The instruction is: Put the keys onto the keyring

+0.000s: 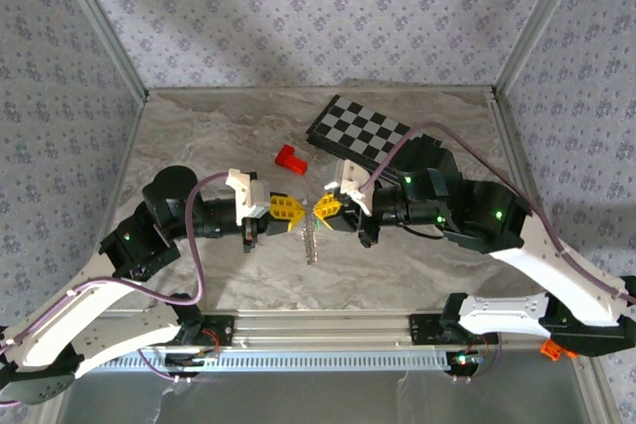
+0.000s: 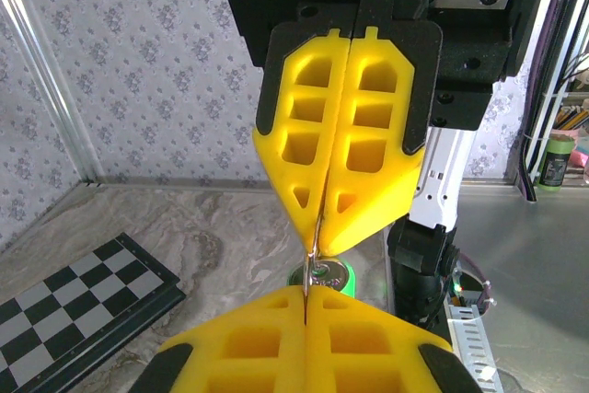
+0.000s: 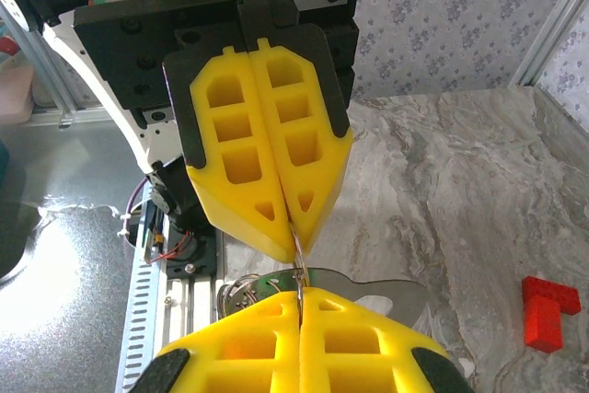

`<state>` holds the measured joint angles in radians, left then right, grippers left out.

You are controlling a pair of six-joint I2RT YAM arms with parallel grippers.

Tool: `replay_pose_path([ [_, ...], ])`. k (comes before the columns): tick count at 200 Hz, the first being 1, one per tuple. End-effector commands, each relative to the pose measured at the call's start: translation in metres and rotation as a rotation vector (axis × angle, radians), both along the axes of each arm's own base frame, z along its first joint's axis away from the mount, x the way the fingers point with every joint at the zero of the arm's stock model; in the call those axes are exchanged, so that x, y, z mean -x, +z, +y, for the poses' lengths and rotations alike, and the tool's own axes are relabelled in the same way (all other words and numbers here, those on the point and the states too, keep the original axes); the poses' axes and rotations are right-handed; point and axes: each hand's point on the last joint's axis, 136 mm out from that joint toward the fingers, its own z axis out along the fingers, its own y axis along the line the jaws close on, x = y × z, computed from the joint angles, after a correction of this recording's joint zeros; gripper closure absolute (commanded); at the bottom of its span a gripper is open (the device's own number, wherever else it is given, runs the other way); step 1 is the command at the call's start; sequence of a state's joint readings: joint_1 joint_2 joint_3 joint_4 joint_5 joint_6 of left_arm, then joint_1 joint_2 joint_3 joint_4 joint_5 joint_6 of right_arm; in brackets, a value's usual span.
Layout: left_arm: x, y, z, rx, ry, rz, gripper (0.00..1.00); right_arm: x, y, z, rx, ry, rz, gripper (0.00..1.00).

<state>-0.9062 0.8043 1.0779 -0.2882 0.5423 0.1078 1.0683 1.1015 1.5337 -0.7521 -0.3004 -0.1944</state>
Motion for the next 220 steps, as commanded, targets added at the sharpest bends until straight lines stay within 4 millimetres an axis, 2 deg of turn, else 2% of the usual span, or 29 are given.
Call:
replay_pose_path([
  [1, 0.0059, 0.0135, 0.0018, 0.043, -0.019, -0.036, 1.0, -0.0005, 0.0059, -0.0052, -0.026, -0.016, -0.001, 1.0],
  [220, 0.0049, 0.0164, 0.0002, 0.053, -0.02, -0.04, 1.0, -0.0021, 0.0085, -0.0042, -0.047, -0.014, -0.008, 1.0],
])
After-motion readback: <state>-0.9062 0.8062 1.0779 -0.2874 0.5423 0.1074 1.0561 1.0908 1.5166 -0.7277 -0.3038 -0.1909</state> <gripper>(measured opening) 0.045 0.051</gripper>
